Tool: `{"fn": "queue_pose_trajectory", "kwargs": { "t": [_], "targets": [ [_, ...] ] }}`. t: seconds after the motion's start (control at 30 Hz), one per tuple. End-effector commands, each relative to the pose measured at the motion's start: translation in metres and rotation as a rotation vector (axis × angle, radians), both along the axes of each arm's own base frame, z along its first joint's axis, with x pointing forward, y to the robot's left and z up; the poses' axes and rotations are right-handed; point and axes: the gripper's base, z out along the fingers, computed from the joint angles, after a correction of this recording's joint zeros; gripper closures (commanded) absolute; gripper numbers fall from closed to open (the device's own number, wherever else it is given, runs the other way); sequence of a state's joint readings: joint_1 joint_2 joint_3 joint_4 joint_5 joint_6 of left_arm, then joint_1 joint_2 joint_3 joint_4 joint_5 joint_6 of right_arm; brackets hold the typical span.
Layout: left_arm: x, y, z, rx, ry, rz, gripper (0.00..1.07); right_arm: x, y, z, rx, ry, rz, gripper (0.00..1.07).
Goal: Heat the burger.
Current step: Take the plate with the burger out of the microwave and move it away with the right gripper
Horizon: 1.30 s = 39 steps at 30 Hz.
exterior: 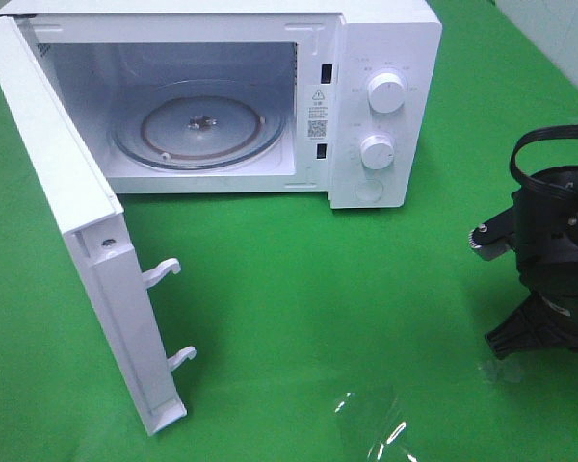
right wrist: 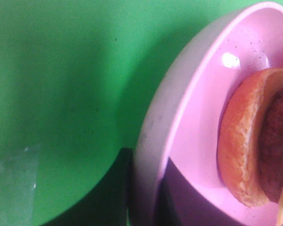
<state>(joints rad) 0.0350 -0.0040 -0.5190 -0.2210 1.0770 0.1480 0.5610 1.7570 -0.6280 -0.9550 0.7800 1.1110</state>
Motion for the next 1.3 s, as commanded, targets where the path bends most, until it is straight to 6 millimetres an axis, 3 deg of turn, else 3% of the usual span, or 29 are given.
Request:
{"fn": "queue_pose_trajectory", "kwargs": {
  "t": [0.03,0.23,0.5,0.73,0.87,1.13,1.3],
  "targets": [
    [-0.002,0.0,0.0,-0.007,-0.018,0.0,0.08,0.006,-0.007,-0.002,-0.061,-0.015,-0.005,1.02],
    [-0.002,0.0,0.0,-0.007,-0.018,0.0,0.08,0.008,-0.013,-0.017,-0.074,0.005,-0.048,0.98],
    [-0.002,0.0,0.0,-0.007,-0.018,0.0,0.08,0.009,-0.011,-0.017,-0.061,0.001,-0.041,0.92],
    [-0.002,0.0,0.0,-0.007,-0.018,0.0,0.08,0.007,-0.01,-0.015,-0.046,0.019,-0.045,0.74],
    [-0.002,0.0,0.0,-0.007,-0.018,0.0,0.08,0.005,-0.006,-0.002,0.051,-0.013,-0.056,0.65],
    [-0.002,0.0,0.0,-0.007,-0.018,0.0,0.08,0.0,0.004,0.031,0.249,-0.057,0.025,0.65],
    [-0.002,0.0,0.0,-0.007,-0.018,0.0,0.08,-0.007,0.011,0.056,0.375,-0.083,0.13,0.57]
  ]
}}
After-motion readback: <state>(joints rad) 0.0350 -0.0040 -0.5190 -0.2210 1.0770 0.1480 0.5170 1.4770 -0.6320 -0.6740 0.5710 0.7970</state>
